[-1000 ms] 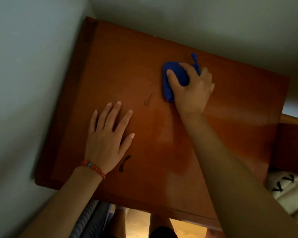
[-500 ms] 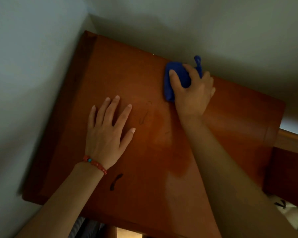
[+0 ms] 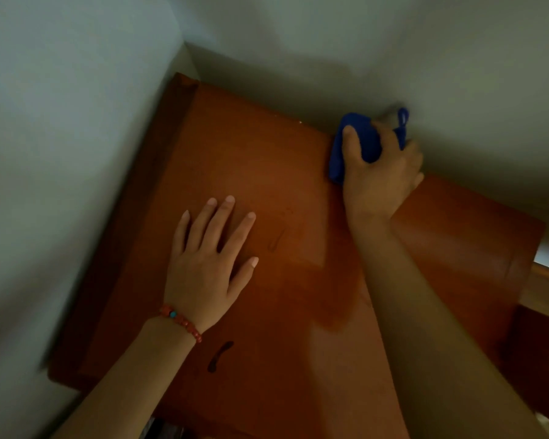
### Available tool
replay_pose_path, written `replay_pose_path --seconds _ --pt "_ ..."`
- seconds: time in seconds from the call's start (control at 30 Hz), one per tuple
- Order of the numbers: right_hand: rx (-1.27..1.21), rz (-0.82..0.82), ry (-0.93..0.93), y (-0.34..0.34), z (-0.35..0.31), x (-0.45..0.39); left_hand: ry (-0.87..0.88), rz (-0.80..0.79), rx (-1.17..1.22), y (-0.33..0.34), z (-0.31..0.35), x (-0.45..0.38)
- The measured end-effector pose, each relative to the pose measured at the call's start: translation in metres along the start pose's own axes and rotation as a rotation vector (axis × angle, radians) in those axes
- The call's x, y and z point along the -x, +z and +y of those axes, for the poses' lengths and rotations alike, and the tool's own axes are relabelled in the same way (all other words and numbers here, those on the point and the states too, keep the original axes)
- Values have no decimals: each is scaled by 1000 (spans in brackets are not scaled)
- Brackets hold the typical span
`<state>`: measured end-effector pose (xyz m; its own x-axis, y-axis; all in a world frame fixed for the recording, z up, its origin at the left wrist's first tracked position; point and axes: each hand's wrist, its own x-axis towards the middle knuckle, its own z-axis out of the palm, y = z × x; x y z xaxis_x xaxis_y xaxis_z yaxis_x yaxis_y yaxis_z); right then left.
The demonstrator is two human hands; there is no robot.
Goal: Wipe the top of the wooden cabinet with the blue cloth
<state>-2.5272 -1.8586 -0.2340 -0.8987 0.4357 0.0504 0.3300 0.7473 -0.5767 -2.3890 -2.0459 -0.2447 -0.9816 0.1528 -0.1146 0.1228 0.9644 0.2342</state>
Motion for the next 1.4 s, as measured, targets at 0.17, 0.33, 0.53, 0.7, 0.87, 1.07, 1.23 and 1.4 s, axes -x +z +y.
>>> replay_pose_path --seconds 0.17,0.33,0.53,0.7,0.87,1.07,1.23,1.4 --pt "12 -74 -195 21 -27 22 1 3 3 1 2 -1" --pt "53 -76 -177 3 0 9 -25 -1 13 -4 -7 4" --pt "52 -115 -245 15 -18 7 -50 11 17 0 -18 12" --pt "12 -174 -332 8 -7 40 -80 17 19 1 -14 12" --pt "41 -315 -437 -6 1 82 -85 19 13 -2 -10 16" --pt "20 -157 -285 24 -27 20 -130 11 11 -5 -18 43" --pt "36 -251 -420 1 -5 102 -166 9 17 0 -24 67" --pt "81 -228 -452 11 -20 84 -142 38 26 2 -24 69"
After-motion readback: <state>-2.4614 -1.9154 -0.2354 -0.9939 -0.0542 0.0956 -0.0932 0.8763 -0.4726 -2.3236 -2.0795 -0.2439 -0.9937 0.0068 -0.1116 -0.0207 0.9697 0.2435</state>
